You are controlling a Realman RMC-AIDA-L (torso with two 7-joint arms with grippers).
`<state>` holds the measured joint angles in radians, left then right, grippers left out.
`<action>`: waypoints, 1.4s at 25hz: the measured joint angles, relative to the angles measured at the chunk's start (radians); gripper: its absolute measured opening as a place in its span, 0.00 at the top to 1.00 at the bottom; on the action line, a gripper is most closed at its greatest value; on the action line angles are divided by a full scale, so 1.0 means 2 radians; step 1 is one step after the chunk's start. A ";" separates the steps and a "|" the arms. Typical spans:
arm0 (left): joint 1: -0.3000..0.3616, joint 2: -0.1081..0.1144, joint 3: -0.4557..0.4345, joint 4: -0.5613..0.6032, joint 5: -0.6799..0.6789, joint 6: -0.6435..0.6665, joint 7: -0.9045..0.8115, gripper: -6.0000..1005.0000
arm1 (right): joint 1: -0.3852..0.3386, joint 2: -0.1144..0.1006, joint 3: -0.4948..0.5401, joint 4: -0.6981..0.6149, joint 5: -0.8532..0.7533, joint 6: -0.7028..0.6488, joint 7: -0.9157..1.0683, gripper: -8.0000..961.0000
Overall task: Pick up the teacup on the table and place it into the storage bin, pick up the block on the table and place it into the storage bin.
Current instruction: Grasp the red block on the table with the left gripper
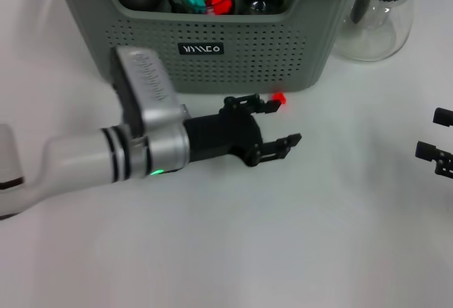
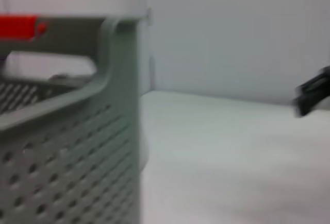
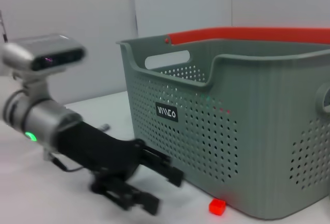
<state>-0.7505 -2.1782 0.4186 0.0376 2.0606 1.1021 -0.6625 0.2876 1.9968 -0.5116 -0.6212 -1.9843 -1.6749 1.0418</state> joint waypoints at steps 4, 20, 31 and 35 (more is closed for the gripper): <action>-0.030 0.000 -0.048 -0.043 -0.001 -0.086 0.005 0.33 | -0.002 0.000 0.004 0.000 0.000 -0.007 -0.001 0.26; -0.050 0.000 -0.113 -0.097 0.005 -0.165 0.048 0.33 | -0.001 0.001 0.011 0.000 0.002 -0.012 -0.002 0.26; -0.058 0.000 -0.127 -0.109 0.005 -0.180 0.054 0.33 | 0.001 0.003 0.011 0.000 0.001 -0.012 -0.002 0.26; -0.064 0.000 -0.128 -0.110 0.006 -0.188 0.054 0.33 | 0.002 0.003 0.011 0.000 0.001 -0.012 -0.002 0.26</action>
<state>-0.8789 -2.1782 0.1632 -0.1823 2.0718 0.7260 -0.5538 0.2919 2.0021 -0.4893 -0.6212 -1.9829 -1.6997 1.0385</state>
